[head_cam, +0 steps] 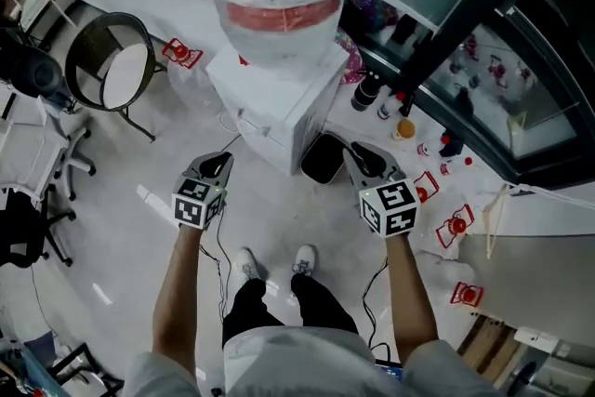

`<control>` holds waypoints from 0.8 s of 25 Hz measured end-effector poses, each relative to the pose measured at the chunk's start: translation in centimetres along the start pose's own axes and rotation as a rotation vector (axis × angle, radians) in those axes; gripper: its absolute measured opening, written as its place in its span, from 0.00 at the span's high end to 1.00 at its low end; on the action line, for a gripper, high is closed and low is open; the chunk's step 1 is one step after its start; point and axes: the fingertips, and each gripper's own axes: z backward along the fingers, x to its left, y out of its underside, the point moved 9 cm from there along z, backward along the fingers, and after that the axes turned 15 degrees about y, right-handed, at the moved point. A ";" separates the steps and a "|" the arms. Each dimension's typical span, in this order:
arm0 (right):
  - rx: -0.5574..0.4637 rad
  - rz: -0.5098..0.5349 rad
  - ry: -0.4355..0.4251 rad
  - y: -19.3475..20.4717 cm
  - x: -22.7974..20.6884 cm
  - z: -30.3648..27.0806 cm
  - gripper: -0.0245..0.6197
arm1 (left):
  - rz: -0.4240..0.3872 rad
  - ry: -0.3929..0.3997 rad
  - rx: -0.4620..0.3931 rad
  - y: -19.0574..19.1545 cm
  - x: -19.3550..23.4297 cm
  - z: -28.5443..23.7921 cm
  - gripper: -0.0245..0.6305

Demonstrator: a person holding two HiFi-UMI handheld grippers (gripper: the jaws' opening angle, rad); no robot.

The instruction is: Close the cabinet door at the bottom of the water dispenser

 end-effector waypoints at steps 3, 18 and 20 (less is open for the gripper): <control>-0.083 0.094 0.013 -6.4 1.1 1.8 0.91 | -0.100 -0.050 -0.107 -6.8 0.8 5.9 0.93; -0.381 0.279 0.026 -24.1 7.0 9.4 0.92 | -0.366 -0.259 -0.311 -20.1 -2.1 24.1 0.93; -0.416 0.295 0.024 -25.4 7.6 10.0 0.92 | -0.407 -0.282 -0.341 -21.6 -2.4 25.9 0.93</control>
